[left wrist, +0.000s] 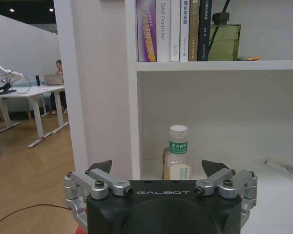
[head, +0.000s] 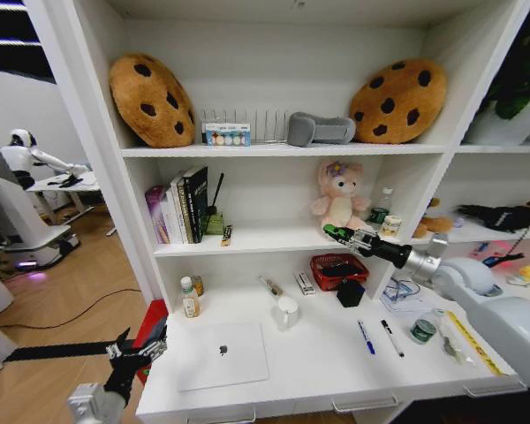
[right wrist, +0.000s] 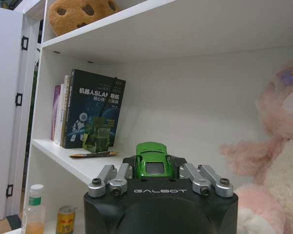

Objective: Organize the objects on the table.

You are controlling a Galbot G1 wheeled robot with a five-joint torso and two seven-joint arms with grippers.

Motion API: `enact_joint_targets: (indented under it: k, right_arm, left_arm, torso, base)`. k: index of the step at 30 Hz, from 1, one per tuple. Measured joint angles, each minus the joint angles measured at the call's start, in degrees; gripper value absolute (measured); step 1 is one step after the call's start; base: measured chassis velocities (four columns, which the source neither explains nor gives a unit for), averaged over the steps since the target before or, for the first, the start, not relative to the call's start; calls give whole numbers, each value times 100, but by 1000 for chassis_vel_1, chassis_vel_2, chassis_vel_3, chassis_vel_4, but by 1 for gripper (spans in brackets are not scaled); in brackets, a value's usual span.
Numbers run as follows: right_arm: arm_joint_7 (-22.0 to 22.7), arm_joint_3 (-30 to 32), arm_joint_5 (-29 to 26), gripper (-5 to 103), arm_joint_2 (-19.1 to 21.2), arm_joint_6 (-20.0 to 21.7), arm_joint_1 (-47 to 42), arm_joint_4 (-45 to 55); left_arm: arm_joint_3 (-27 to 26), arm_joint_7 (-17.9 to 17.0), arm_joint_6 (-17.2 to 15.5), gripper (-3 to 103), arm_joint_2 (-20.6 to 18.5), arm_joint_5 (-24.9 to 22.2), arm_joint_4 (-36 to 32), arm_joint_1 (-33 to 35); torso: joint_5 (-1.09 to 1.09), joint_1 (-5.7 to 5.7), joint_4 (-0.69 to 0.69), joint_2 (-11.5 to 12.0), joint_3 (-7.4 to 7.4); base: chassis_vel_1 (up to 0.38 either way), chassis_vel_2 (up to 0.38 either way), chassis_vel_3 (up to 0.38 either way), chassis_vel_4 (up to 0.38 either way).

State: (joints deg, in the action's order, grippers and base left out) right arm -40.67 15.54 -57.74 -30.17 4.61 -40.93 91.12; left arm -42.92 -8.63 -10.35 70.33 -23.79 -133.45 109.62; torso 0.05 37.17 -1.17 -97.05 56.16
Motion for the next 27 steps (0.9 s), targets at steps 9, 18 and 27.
enact_joint_targets:
  k: [9,18,27]
  right_arm:
    - [-13,-1276,137,36,-475,153,1262,-727]
    - [44,-2228,320,36,-1190,442,2328,-1275]
    - [-200,-2876,654,36,-1375,873,3151,-1716]
  left_arm:
    - [-17,-1,0,100,-29,-2,42,20]
    - [9,-1,-4,100,-8,-2,117,1]
    - [4,7,27,100,48,-2,152,-47]
  torso:
    - [-1,0,0,0,0]
    - [-2,1,2,0,0]
    - [-1,0,0,0,0]
  base:
    - [0,0,0,0]
    - [0,0,0,0]
    - [0,0,0,0]
